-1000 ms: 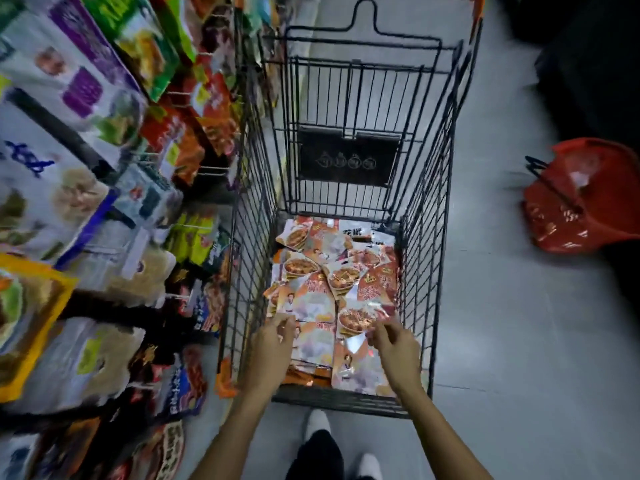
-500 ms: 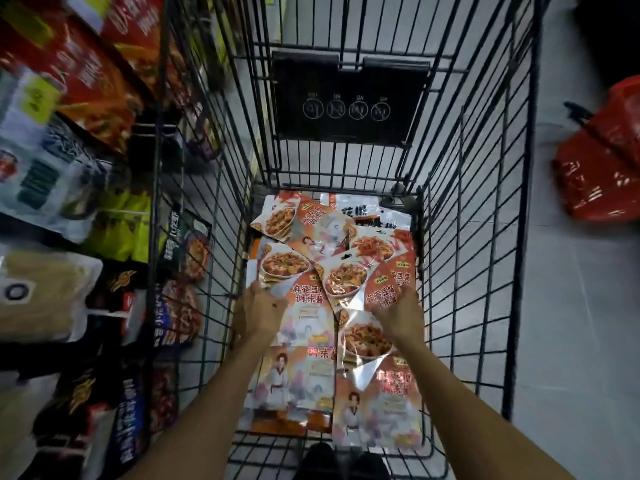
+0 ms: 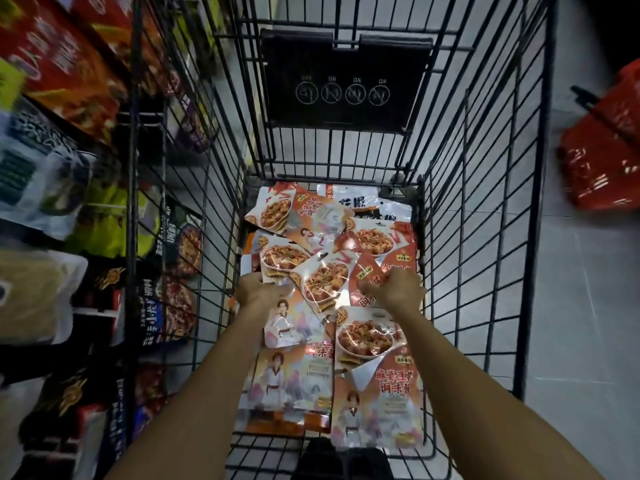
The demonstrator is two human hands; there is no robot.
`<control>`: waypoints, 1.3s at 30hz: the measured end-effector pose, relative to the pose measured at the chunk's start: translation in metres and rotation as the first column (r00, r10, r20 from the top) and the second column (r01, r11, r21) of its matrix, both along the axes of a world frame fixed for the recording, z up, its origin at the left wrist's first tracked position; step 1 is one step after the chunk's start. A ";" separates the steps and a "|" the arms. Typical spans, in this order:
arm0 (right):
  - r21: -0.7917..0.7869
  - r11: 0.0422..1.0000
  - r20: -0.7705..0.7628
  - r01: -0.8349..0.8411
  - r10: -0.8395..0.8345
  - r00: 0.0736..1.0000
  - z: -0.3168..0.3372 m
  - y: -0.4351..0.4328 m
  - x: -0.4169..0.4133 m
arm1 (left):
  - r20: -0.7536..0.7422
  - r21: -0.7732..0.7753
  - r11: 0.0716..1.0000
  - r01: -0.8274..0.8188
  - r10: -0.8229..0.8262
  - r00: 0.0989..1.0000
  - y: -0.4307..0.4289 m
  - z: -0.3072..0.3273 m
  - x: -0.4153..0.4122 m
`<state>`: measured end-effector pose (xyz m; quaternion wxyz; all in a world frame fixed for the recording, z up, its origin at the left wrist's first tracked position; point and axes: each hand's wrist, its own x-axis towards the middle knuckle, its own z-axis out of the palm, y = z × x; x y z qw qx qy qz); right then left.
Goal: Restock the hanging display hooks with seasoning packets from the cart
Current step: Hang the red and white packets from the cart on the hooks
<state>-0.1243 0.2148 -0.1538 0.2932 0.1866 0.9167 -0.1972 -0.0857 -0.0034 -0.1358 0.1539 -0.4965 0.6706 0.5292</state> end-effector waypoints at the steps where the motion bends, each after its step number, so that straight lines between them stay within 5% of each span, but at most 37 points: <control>1: -0.076 0.997 0.018 0.006 -0.005 1.000 0.002 0.000 -0.002 | -0.025 0.068 0.997 -0.031 0.033 0.999 0.001 0.001 0.000; 4: -0.343 0.938 0.085 0.044 -0.015 0.996 0.006 0.004 -0.005 | -0.066 0.170 0.985 -0.038 0.050 0.997 0.001 0.005 0.000; 8: -0.482 0.876 0.065 -0.006 0.043 0.997 0.014 0.009 -0.008 | -0.092 0.216 0.975 -0.041 0.062 0.994 -0.001 0.008 0.008; 18: -0.715 0.687 0.001 0.126 -0.179 0.984 0.086 0.015 -0.012 | -0.298 0.032 0.999 0.035 -0.024 0.954 -0.026 0.060 0.015; 23: -0.819 0.542 0.028 0.188 -0.290 0.957 0.153 0.016 -0.012 | -0.375 0.056 0.998 0.025 -0.002 0.927 -0.043 0.127 0.020; 31: -0.951 0.154 0.230 0.268 -0.226 0.947 0.261 0.019 0.004 | -0.573 0.023 0.998 -0.059 0.062 0.817 -0.057 0.252 0.054; 39: -0.985 0.117 0.122 0.128 -0.055 0.991 0.367 0.001 0.054 | -0.776 -0.058 0.966 -0.251 0.114 0.620 -0.048 0.391 0.159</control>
